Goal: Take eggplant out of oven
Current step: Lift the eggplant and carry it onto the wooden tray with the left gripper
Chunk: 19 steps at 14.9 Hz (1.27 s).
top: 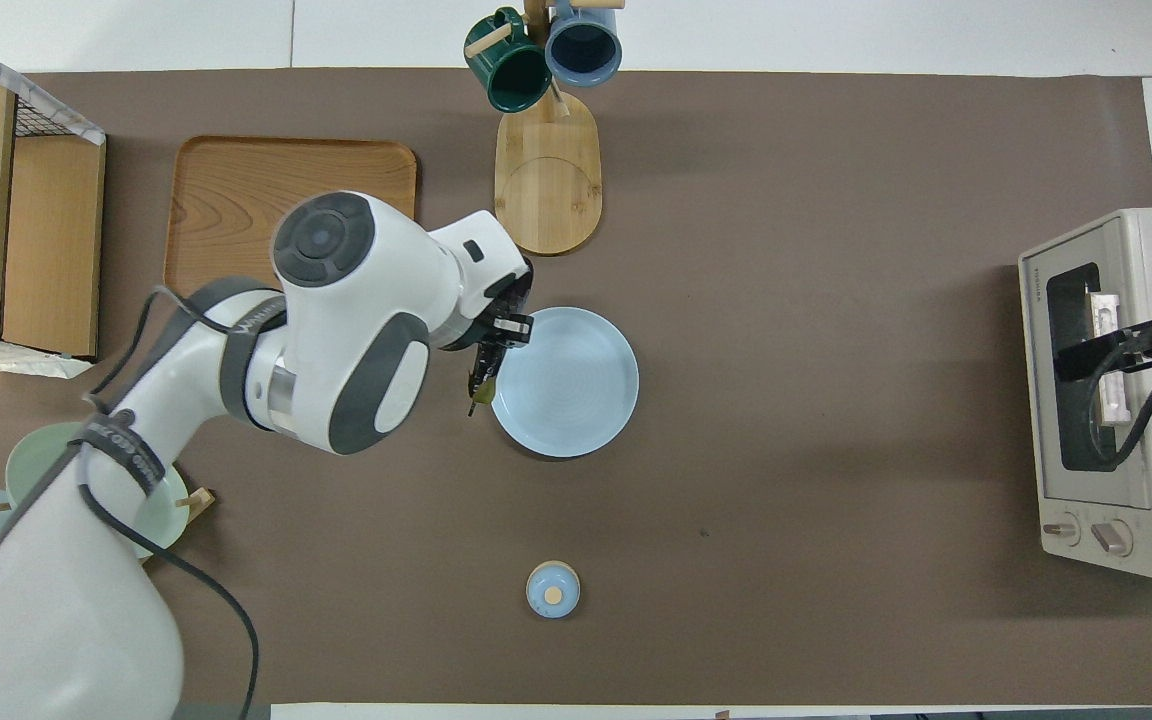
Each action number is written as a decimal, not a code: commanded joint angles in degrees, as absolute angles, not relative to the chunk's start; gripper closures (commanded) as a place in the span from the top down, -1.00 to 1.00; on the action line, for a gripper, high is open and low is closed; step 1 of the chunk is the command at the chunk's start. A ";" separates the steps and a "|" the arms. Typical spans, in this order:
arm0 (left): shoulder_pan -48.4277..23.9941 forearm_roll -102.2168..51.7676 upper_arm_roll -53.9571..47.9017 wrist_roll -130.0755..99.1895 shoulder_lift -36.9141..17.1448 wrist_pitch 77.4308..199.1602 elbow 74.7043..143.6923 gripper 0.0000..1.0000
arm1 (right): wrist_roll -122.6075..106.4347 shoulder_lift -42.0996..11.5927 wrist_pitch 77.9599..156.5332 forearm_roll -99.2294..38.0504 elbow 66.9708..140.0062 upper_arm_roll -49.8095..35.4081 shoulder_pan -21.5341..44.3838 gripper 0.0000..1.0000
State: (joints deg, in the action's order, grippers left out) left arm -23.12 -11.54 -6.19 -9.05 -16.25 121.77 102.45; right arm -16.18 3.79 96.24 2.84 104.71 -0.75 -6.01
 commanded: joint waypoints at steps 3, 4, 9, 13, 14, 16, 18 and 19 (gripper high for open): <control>-11.80 -12.31 -6.15 -2.39 -18.19 116.46 96.34 -1.00 | -13.80 -2.20 89.13 1.93 95.01 -0.88 -3.79 1.00; -9.52 -12.30 -6.15 -1.94 -18.37 116.54 96.07 -1.00 | -13.71 -1.85 89.03 1.85 95.36 -0.10 -2.91 1.00; -3.35 -6.95 -6.15 -1.76 -24.68 118.30 92.82 -1.00 | -13.54 -1.05 89.47 1.85 96.42 1.67 -1.14 1.00; -1.05 -6.59 -6.07 -1.93 -32.42 119.87 86.31 -1.00 | -13.54 -1.23 89.74 1.93 96.42 1.76 -1.14 1.00; -0.97 -5.55 -5.98 -2.02 -32.43 121.80 86.92 -1.00 | -13.54 -1.14 89.82 1.93 96.42 1.67 -1.14 1.00; -1.05 -5.19 -5.89 -2.20 -31.82 123.39 90.42 -1.00 | -13.10 -1.23 89.65 1.85 96.24 2.11 -0.01 1.00; -1.05 -5.19 -5.89 -2.28 -31.55 123.66 90.88 -1.00 | -12.92 -1.14 89.74 1.85 96.24 3.60 0.70 1.00; -1.05 -5.19 -5.89 -2.29 -31.55 123.75 91.05 -1.00 | -13.01 -1.14 89.74 1.85 96.24 3.60 0.70 1.00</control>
